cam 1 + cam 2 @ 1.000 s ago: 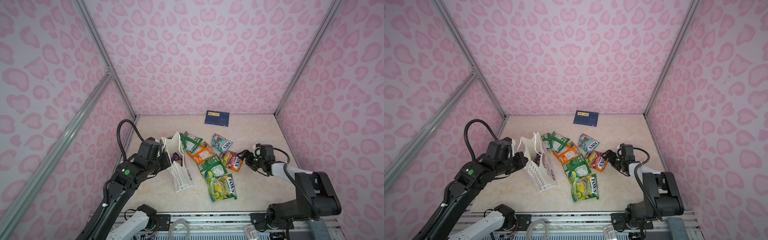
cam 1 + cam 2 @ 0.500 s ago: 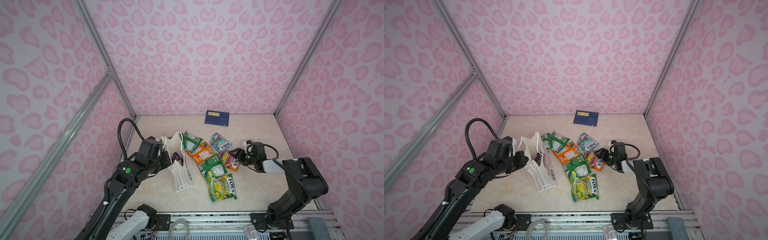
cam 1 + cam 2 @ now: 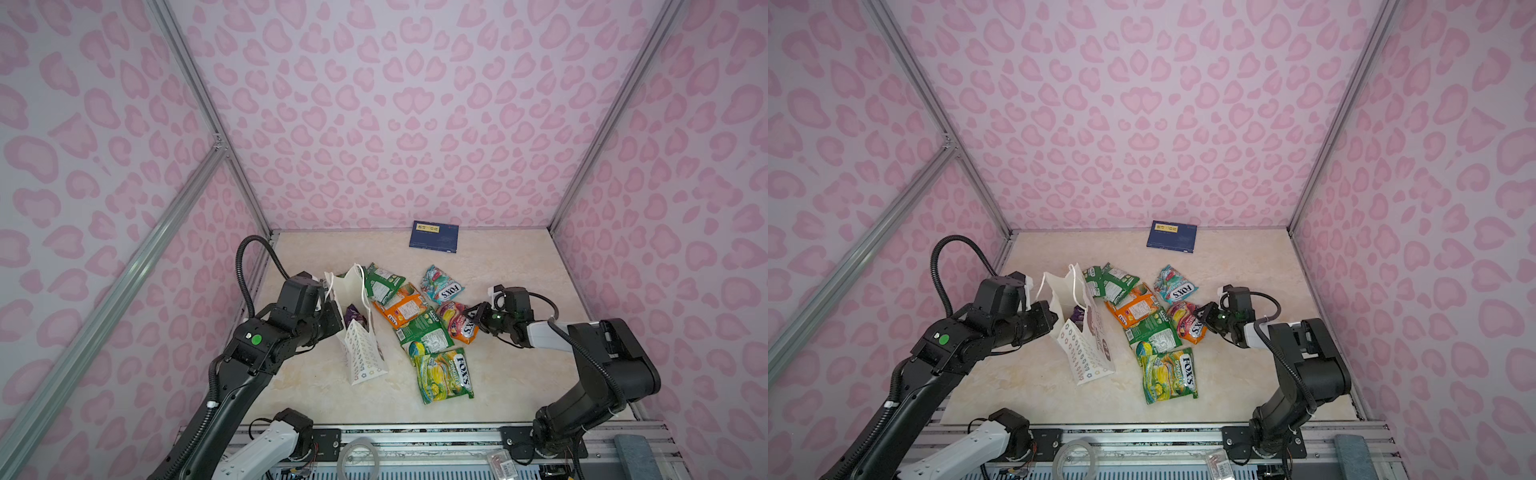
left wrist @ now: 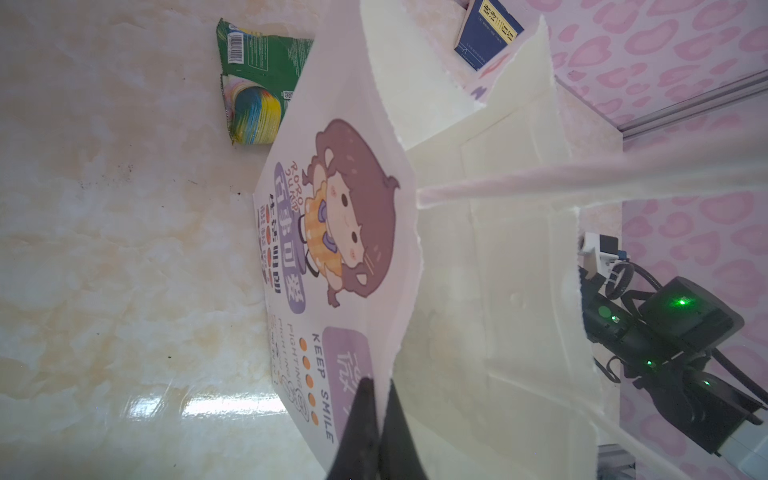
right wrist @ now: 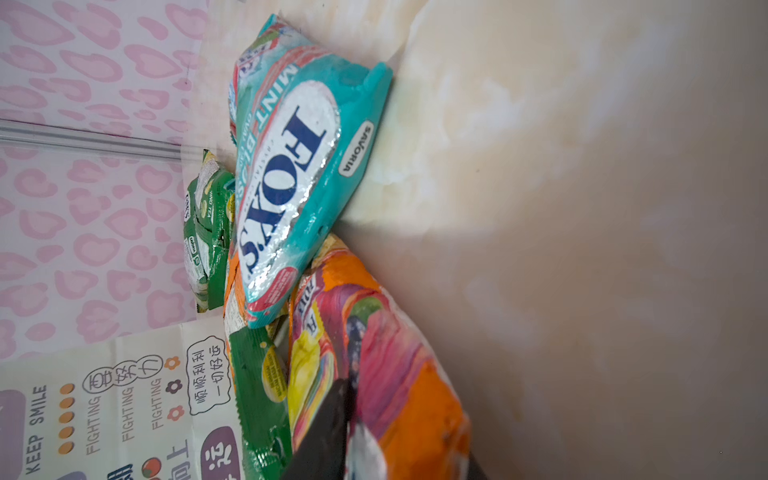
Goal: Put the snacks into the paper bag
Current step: 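Close the right gripper on the orange-pink FOX'S packet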
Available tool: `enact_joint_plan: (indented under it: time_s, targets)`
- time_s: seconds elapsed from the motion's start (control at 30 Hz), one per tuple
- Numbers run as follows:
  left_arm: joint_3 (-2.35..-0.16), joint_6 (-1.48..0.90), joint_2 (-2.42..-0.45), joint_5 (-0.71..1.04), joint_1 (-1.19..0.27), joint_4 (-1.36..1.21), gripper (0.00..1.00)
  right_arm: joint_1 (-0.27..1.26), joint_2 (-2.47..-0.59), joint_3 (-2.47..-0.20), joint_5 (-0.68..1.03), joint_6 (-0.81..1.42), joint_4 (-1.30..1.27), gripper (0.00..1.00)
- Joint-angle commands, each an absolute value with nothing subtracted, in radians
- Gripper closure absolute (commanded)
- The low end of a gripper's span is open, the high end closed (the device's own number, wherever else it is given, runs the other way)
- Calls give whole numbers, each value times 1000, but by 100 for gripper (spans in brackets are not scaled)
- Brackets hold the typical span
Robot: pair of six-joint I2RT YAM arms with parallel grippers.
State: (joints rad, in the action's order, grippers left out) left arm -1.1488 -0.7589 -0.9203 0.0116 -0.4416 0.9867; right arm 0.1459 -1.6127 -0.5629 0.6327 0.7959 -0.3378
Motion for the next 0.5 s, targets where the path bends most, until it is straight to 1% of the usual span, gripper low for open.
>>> enact_joint_plan:
  time_s: [0.0, 0.07, 0.23, 0.33, 0.47]
  targets:
    - [-1161, -753, -921, 13, -440, 980, 96, 148, -1585, -553, 651, 778, -302, 78]
    - [-1161, -753, -924, 12, -441, 979, 96, 147, -1562, -553, 651, 772, -282, 80]
    - [-1181, -739, -942, 26, -441, 985, 96, 146, -1512, -577, 661, 737, -186, 90]
    - [-1183, -745, -935, 32, -441, 983, 96, 147, -1479, -576, 673, 749, -167, 94]
    - [-1189, -762, -924, 61, -441, 972, 95, 149, -1399, -558, 661, 777, -148, 96]
